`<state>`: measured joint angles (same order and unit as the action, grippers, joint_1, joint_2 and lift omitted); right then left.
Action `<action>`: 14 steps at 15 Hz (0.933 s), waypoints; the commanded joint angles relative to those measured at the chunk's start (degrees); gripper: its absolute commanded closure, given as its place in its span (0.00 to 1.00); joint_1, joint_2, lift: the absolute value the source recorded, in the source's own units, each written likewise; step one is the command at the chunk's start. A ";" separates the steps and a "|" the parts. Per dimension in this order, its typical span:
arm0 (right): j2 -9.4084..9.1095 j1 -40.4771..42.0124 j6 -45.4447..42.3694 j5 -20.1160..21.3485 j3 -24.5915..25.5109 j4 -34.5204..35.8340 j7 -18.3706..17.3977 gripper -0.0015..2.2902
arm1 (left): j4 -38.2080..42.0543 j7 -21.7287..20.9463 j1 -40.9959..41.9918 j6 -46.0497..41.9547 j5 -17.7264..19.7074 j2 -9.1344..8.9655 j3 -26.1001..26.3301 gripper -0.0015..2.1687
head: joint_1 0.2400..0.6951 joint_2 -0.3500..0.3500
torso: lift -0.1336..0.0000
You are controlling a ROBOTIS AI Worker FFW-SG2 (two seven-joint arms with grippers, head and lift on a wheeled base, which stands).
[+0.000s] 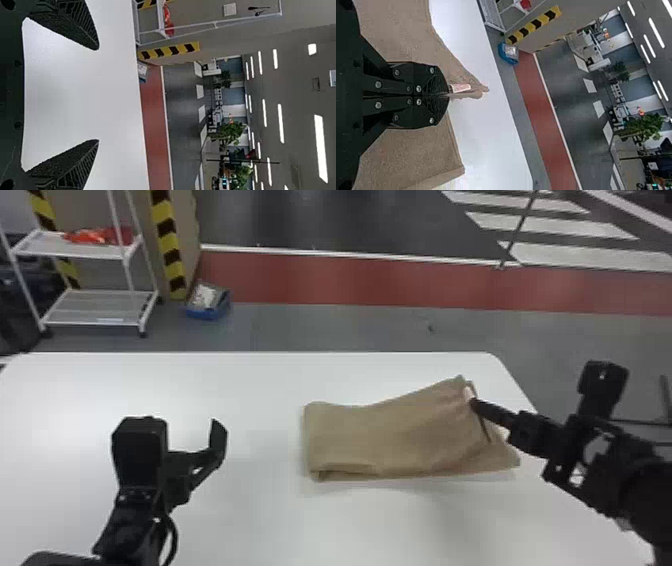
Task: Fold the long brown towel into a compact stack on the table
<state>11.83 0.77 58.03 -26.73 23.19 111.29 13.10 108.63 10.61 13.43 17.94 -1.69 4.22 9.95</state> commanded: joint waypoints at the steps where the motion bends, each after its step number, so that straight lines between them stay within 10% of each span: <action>1: 2.41 -1.83 -0.76 2.38 -1.04 -6.44 0.61 0.69 | -0.96 -0.15 -0.51 -0.05 0.11 0.00 0.33 0.02 | 1.00 0.25 | 0.17; 4: 1.35 -2.27 -1.47 6.16 -3.94 -7.14 1.14 0.69 | -1.93 -0.15 -1.66 -0.05 0.02 0.00 1.21 0.02 | 1.00 0.21 | 0.17; 10: 1.71 -1.56 1.70 -0.16 4.15 0.24 1.49 0.69 | -2.46 -0.15 -2.10 1.00 -0.33 0.09 0.77 0.02 | 1.00 0.21 | 0.17; 14: 2.15 -2.18 -4.63 4.76 3.89 -8.72 2.90 0.69 | -3.51 -0.24 -2.01 1.35 0.20 1.32 -0.02 0.02 | 1.00 0.16 | 0.17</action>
<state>13.84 -1.14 55.68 -23.59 27.33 105.54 15.93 105.66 10.41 11.48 19.26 -1.68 5.35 10.18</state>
